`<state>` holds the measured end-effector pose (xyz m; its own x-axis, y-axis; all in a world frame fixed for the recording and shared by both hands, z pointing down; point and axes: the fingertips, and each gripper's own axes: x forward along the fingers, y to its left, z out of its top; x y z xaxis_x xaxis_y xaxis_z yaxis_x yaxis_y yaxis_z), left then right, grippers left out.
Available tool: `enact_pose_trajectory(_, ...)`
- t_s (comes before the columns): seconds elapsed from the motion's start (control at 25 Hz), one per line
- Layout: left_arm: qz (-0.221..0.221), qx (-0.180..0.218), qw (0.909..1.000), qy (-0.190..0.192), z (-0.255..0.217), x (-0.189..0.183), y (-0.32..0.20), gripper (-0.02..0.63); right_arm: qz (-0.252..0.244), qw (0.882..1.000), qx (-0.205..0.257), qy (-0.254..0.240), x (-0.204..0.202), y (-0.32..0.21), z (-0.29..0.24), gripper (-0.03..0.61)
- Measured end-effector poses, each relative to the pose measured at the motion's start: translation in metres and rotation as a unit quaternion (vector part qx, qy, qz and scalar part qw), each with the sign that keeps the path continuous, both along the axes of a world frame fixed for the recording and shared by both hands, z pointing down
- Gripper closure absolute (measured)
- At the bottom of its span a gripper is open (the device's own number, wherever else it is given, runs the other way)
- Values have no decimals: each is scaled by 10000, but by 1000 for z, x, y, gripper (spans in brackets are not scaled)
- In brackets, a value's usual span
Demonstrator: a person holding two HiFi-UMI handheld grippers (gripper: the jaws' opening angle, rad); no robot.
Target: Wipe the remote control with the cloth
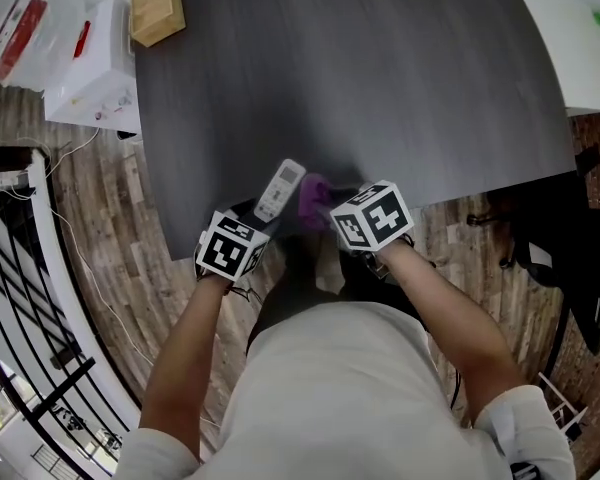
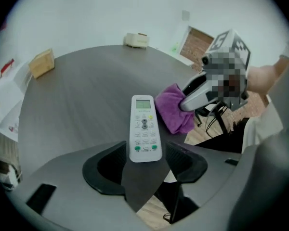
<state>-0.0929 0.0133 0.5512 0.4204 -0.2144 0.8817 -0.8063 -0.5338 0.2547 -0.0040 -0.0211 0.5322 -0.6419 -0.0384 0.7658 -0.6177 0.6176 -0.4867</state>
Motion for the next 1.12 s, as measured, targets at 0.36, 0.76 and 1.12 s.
enact_pose_trajectory(0.36,-332,-249,9968,682,8,9,-1,380,-88,9987,469,149,-45,-41,3,471)
enact_pose_trajectory(0.76,-195,-220,9960,840,7,4,-5,382,-113,9978,620,220,-48,-45,2,471)
enact_pose_trajectory(1.12,-18,-159,9958,903,2,-3,-12,381,135,9962,831,242,-36,-53,-7,471)
